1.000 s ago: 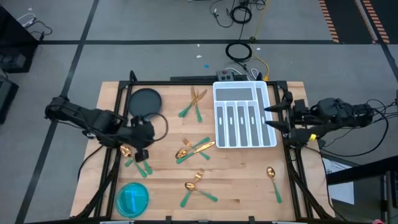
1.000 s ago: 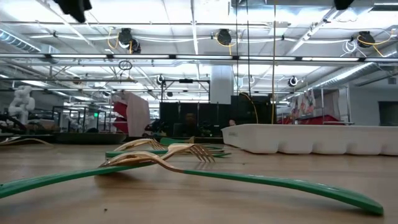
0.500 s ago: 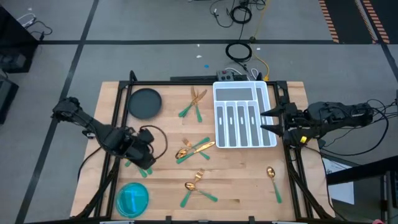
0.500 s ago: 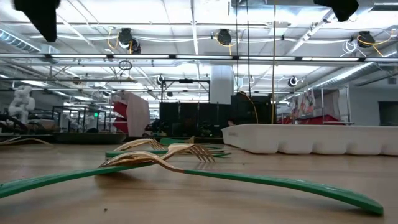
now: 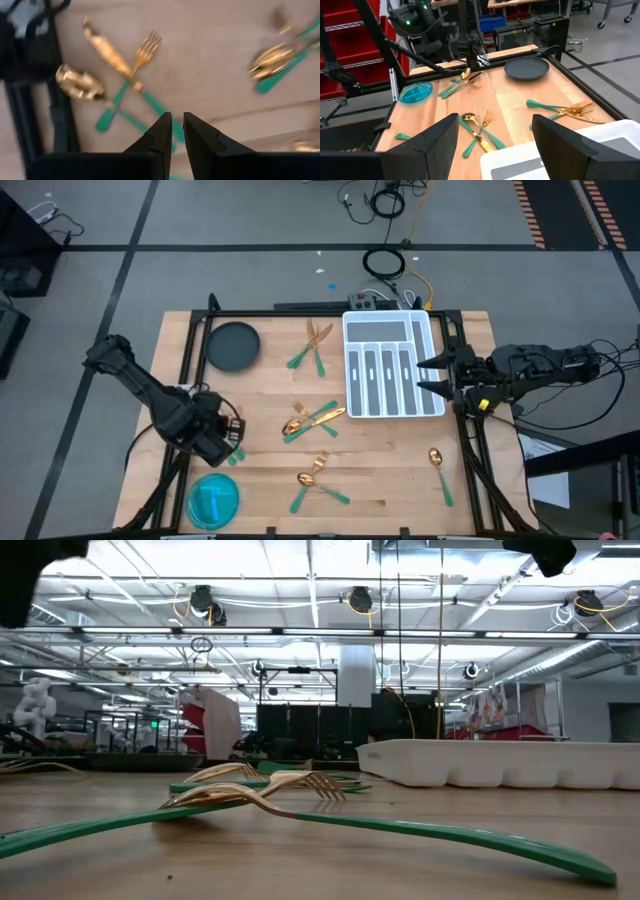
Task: Sort silverware
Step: Put the green knife on the silverware organizer
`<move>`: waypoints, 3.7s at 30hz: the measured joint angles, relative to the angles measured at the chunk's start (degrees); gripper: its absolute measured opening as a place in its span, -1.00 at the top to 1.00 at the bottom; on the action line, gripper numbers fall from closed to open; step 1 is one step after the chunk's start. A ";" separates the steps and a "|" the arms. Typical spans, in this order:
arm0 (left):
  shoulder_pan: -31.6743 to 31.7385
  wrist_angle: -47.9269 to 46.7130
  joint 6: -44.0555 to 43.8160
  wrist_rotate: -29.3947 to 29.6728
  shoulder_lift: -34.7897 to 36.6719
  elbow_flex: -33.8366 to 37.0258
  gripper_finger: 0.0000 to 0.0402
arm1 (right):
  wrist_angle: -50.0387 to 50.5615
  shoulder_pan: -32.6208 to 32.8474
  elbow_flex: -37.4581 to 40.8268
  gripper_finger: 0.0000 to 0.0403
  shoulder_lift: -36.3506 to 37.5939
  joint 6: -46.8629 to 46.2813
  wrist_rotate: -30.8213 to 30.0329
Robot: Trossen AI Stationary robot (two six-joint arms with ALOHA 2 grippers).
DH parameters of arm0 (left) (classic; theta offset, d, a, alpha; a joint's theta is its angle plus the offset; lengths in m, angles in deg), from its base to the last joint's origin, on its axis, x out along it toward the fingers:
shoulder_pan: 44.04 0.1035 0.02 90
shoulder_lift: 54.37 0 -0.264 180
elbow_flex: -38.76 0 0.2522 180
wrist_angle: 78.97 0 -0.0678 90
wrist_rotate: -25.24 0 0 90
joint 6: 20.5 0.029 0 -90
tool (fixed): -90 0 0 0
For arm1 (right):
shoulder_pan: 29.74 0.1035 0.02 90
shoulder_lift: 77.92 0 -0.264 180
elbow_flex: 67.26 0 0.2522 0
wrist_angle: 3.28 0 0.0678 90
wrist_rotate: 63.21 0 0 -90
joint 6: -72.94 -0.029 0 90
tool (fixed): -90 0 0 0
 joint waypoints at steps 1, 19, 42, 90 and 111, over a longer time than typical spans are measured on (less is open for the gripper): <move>0.01 1.09 -0.05 -2.24 0.09 1.10 0.72 | 0.00 0.01 0.00 -0.23 0.00 0.05 0.00; 0.03 18.04 82.27 -3.24 0.07 8.31 0.70 | -0.02 0.02 0.00 -0.23 -0.02 1.60 0.00; 7.13 25.99 112.94 -10.76 0.05 20.03 0.16 | -0.07 0.02 0.00 -0.23 -0.94 4.46 0.24; 7.50 17.21 -11.94 -6.14 -3.72 17.73 0.15 | -0.02 0.01 0.00 -0.23 -0.92 0.05 0.24; 7.53 5.05 -15.99 0.38 -3.93 19.18 0.15 | -0.05 0.02 0.00 -0.23 -1.59 -1.87 -0.02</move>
